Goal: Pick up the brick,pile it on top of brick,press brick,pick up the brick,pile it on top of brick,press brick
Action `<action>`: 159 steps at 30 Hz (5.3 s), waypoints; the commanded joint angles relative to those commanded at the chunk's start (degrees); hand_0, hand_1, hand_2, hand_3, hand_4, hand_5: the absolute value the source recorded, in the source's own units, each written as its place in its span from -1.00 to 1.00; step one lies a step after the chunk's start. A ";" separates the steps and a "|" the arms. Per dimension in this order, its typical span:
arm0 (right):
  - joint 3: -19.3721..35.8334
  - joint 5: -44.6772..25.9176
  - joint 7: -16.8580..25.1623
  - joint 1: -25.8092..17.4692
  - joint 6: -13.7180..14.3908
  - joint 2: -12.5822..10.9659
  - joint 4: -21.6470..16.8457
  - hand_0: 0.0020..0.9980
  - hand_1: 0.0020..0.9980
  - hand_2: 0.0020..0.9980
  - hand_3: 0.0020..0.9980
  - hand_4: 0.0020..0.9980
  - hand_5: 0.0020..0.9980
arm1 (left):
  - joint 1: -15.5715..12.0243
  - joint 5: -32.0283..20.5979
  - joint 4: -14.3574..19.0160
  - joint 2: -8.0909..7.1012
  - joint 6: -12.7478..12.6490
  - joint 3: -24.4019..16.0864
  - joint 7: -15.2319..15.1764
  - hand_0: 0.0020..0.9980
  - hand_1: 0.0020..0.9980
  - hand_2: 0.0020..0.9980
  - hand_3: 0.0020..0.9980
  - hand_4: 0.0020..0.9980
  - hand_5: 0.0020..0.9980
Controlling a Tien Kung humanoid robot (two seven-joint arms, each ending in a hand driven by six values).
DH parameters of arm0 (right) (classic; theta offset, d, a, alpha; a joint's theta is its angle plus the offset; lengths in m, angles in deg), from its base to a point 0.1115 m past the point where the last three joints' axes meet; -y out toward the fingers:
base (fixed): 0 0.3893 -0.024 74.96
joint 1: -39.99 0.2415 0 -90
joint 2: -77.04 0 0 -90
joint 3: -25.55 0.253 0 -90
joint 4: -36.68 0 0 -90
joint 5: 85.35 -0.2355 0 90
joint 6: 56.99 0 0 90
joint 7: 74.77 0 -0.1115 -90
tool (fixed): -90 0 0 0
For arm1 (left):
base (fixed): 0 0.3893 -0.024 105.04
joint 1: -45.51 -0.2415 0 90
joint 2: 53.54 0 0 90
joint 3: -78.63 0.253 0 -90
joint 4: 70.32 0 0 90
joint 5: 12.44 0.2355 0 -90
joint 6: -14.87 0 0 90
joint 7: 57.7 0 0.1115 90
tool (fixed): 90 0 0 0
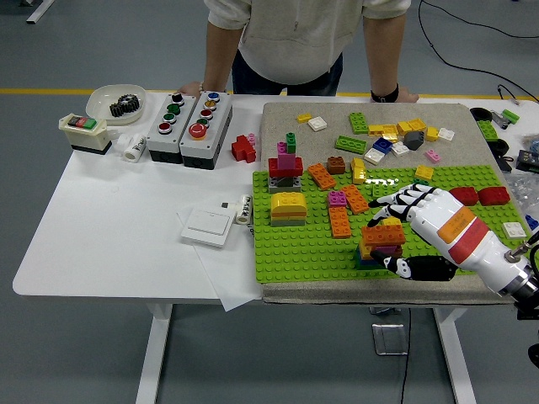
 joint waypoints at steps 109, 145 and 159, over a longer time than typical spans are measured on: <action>-1.72 2.83 0.00 -0.40 -0.84 0.95 5.74 0.06 0.00 0.11 0.09 0.39 -0.34 | 0.30 0.25 0.24 0.03 0.20 0.13 0.16 0.64 0.61 0.61 0.18 0.32 0.36; -1.76 2.79 0.19 0.24 -0.84 1.83 5.60 0.05 0.00 0.11 0.09 0.39 -0.35 | 0.67 -0.24 0.28 -0.01 0.16 0.54 0.04 0.64 0.61 0.61 0.18 0.32 0.35; -1.93 3.13 0.09 0.21 -0.88 2.00 5.37 0.06 0.00 0.11 0.09 0.39 -0.35 | 0.74 -0.15 0.26 -0.05 0.15 0.54 0.06 0.64 0.61 0.61 0.18 0.32 0.35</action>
